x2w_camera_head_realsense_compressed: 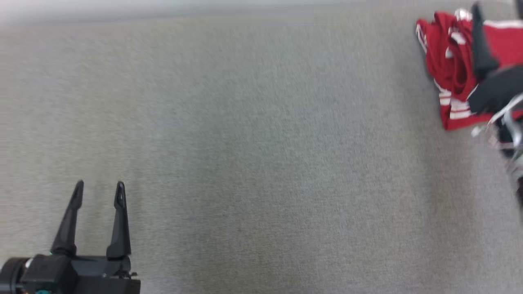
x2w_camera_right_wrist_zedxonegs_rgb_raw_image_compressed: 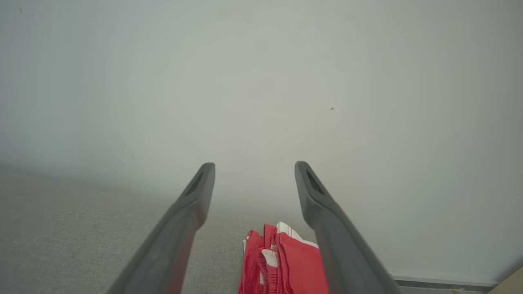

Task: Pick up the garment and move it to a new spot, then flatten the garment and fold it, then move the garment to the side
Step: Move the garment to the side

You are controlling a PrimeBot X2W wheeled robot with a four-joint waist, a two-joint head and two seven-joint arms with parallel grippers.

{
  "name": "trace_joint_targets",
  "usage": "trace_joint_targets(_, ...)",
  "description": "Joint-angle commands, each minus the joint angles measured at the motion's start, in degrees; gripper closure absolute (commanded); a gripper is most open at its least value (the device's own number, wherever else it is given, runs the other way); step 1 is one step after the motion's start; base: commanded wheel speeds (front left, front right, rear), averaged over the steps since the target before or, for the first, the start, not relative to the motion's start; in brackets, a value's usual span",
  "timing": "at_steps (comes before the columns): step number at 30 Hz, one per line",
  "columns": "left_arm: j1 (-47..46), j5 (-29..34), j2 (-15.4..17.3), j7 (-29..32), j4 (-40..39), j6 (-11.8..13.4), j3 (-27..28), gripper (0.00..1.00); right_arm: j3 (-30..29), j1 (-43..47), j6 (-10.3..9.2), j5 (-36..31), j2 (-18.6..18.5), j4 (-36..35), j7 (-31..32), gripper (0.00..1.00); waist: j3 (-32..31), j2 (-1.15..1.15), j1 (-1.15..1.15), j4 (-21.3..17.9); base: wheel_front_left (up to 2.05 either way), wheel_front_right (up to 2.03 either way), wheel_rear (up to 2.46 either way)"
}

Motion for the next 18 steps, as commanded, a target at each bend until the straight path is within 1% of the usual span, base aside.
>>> trace_joint_targets(1, 0.9, -0.6, -0.5, -0.2, 0.3, 0.1, 0.0, 0.0, -0.5, 2.5, -0.17, -0.4, 0.5, -1.0, -0.5, 0.0, -4.3, 0.0, 0.01, 2.6, 0.0, 0.0, 0.0)
trace_joint_targets(6, 2.2, -0.7, -1.2, -0.2, 1.9, 0.1, -0.3, 0.0, -2.8, 10.6, -0.17, -0.4, 2.6, -5.9, -1.3, 0.0, -7.8, 0.0, 0.01, 4.2, 0.0, 0.0, 0.0)
trace_joint_targets(7, 2.2, -0.7, -1.2, -0.2, 1.9, 0.1, -0.3, 0.0, -2.8, 10.6, -0.17, -0.4, 2.6, -5.9, -1.3, 0.0, -7.8, 0.0, 0.01, 4.2, 0.0, 0.0, 0.0)
trace_joint_targets(9, 2.6, -0.7, -1.2, -0.2, 2.5, 0.0, -0.3, 0.0, -4.1, 14.0, -0.17, -0.2, 3.6, -8.2, -1.4, 0.0, -9.2, 0.0, 0.01, 4.7, 0.0, 0.0, 0.0)
trace_joint_targets(14, 4.0, -0.6, -1.5, -0.2, 4.2, -0.1, -0.6, 0.0, -6.9, 23.5, -0.17, -0.3, 6.8, -14.0, -0.9, 0.0, -12.2, 0.0, 0.01, 5.8, 0.0, 0.0, 0.0)
trace_joint_targets(18, 4.7, -0.7, -1.8, -0.2, 5.0, -0.1, -0.5, 0.0, -8.0, 30.6, -0.17, -0.7, 9.2, -19.0, 0.7, 0.0, -13.2, 0.0, 0.01, 6.3, 0.0, 0.0, 0.0)
